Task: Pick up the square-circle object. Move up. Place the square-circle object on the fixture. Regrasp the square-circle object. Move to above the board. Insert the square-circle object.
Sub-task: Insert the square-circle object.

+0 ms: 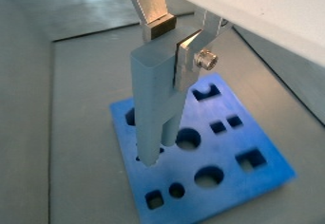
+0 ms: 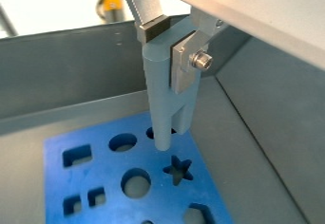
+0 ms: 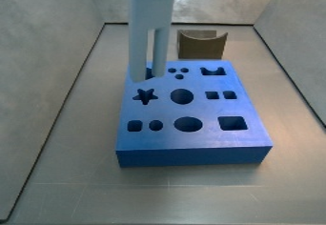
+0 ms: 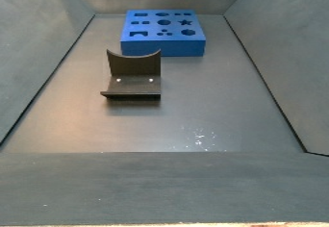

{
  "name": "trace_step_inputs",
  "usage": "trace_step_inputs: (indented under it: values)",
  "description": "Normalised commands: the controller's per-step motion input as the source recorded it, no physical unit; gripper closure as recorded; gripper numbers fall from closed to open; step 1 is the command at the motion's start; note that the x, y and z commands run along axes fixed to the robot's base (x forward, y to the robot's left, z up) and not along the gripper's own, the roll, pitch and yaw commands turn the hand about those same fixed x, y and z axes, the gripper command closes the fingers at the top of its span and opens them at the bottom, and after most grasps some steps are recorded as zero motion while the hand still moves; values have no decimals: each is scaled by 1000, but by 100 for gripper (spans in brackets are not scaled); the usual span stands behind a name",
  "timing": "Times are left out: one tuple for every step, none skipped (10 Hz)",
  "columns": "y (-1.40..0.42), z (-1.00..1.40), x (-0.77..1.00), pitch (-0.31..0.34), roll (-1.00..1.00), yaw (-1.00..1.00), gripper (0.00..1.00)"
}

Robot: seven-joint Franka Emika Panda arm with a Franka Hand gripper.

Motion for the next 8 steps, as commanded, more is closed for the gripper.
trace_step_inputs:
  values:
    - [-251, -371, 0, 0, 17, -926, 100]
    - [-231, -369, 0, 0, 29, -934, 100]
    - [-209, -369, 0, 0, 31, -946, 100]
    - [-211, -460, 0, 0, 0, -946, 100]
    - [-411, -563, 0, -163, 20, -803, 100]
    - [-677, -634, -86, -269, 0, -557, 100]
    - [-697, -426, -66, -223, -129, -360, 100]
    - [-177, -177, -31, -94, -157, 0, 100]
